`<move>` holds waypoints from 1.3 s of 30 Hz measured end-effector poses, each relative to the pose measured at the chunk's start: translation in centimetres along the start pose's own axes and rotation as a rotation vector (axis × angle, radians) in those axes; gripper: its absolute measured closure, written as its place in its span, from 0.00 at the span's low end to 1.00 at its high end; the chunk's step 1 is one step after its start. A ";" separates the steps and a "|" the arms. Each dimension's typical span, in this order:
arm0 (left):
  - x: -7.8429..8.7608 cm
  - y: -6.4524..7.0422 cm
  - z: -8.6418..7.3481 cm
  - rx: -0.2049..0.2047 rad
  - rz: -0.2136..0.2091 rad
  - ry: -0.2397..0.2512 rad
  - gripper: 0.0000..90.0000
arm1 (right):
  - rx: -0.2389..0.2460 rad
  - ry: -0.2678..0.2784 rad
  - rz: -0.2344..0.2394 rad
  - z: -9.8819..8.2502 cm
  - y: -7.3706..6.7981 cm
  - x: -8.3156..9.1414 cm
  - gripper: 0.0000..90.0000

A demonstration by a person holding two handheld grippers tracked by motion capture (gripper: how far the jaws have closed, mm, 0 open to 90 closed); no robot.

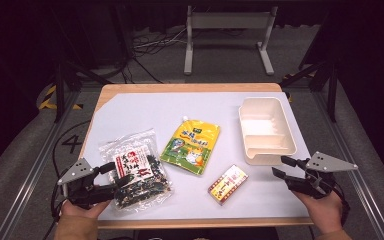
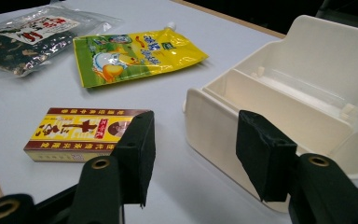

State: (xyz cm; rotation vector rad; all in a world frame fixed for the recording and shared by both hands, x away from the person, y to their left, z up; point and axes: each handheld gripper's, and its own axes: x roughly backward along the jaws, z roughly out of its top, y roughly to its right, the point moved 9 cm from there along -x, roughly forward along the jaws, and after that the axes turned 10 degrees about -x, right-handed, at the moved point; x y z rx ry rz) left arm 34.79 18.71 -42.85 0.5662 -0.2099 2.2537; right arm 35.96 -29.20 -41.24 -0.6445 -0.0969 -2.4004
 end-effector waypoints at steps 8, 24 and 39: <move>0.4 -1.0 1.3 0.014 -0.022 0.006 0.29 | 0.018 -0.020 0.022 0.5 -0.4 -0.8 0.48; -0.7 -5.0 3.5 0.069 0.003 -0.010 0.28 | 0.006 -0.017 0.049 0.6 -0.5 -0.7 0.51; -1.6 -10.3 3.3 0.149 0.131 -0.007 0.23 | 0.010 -0.034 0.099 0.3 -1.1 -1.2 0.54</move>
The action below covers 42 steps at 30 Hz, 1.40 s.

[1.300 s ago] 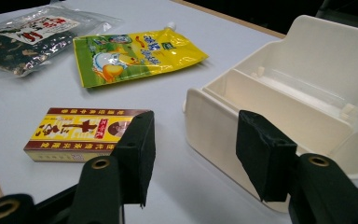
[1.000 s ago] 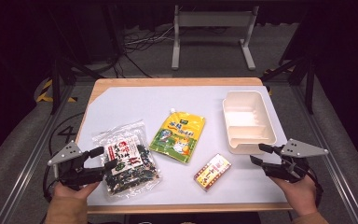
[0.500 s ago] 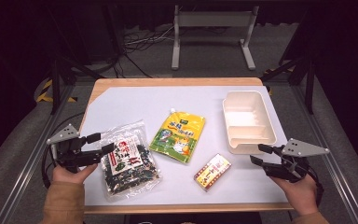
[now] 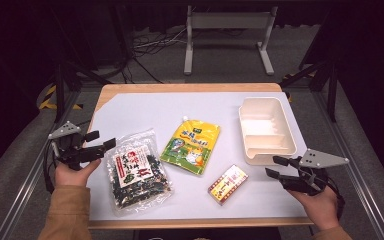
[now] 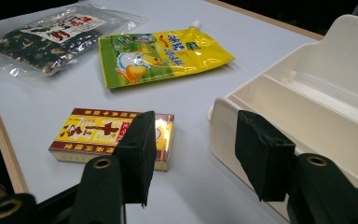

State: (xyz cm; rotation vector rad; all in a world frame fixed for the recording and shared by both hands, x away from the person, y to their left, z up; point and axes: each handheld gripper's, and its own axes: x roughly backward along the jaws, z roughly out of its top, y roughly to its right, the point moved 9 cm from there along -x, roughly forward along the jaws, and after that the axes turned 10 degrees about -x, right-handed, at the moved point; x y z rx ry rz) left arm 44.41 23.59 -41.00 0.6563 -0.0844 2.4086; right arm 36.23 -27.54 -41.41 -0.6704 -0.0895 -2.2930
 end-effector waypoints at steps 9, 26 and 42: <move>-1.1 -3.2 -0.8 0.034 0.050 -0.043 0.13 | 0.000 -0.018 0.005 -0.6 -0.1 -0.2 0.52; -4.8 -7.4 -4.1 0.153 0.013 -0.151 0.18 | -0.002 -0.028 0.000 -1.7 -0.2 0.7 0.52; -6.1 -8.1 -6.5 0.216 -0.039 -0.243 0.26 | 0.006 -0.069 0.031 -2.6 -0.8 0.0 0.50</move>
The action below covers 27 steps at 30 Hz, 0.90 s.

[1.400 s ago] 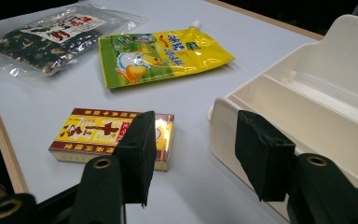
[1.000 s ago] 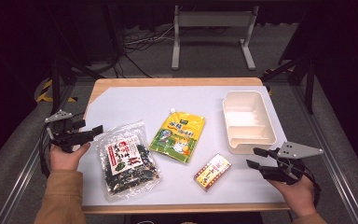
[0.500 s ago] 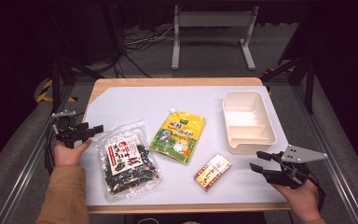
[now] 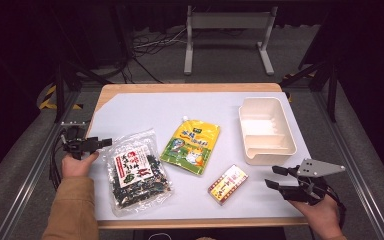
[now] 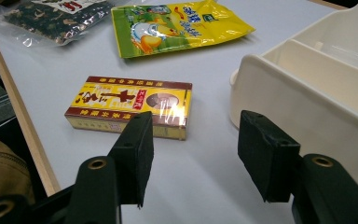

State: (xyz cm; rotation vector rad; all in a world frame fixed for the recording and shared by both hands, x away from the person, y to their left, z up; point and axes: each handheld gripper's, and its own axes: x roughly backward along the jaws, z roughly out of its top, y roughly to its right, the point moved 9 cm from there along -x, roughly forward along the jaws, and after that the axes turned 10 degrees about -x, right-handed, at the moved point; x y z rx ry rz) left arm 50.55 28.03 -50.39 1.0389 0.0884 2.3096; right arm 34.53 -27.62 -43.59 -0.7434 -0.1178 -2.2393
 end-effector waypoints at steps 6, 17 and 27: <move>-0.2 -0.3 -0.4 0.033 -0.015 -0.013 0.31 | -0.003 -0.010 0.016 -0.1 -0.2 -0.3 0.50; -0.6 0.1 -0.5 0.030 -0.057 -0.027 0.64 | 0.007 -0.017 0.026 -0.2 -0.5 -0.4 0.50; -0.3 1.0 -0.4 -0.073 -0.014 -0.045 0.99 | 0.020 -0.020 0.017 -0.2 -0.5 -0.5 0.50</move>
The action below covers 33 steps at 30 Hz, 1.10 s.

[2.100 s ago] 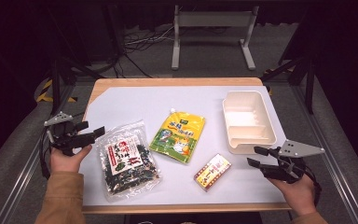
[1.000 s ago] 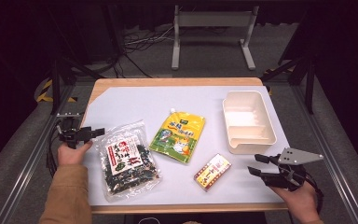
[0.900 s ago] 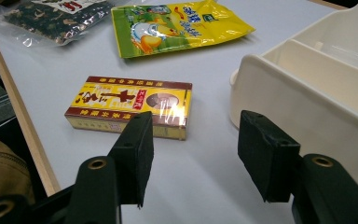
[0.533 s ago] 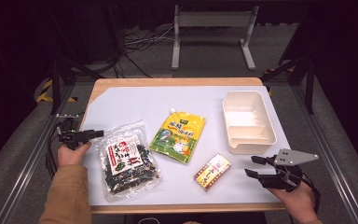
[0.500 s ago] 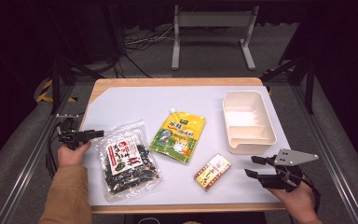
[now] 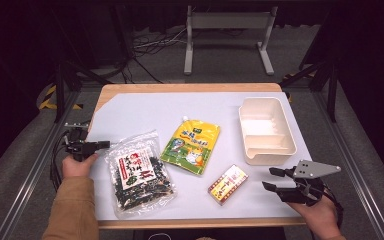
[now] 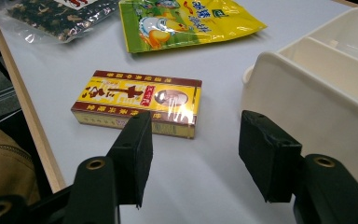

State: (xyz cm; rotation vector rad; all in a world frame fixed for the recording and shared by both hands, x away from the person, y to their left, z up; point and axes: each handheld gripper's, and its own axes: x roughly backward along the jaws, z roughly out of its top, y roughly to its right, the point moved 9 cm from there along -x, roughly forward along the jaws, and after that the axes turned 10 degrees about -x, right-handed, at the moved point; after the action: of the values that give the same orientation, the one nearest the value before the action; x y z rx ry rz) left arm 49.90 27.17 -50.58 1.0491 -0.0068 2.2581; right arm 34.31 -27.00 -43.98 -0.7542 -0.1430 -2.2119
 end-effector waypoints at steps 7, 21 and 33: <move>1.0 0.3 0.5 -0.017 0.005 0.046 1.00 | 0.012 0.000 -0.003 0.1 -0.1 0.0 0.51; 4.6 1.8 1.4 -0.069 0.018 0.133 1.00 | 0.051 0.022 -0.012 1.1 -0.6 0.0 0.57; 8.2 4.2 3.2 -0.134 0.025 0.250 1.00 | 0.092 0.022 0.017 2.6 -1.8 -0.9 0.58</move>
State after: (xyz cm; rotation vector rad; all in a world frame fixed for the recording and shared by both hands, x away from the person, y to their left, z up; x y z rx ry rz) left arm 45.93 27.49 -41.70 0.6971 -0.0653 2.3604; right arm 34.67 -24.32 -42.14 -0.6777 -0.2244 -2.1816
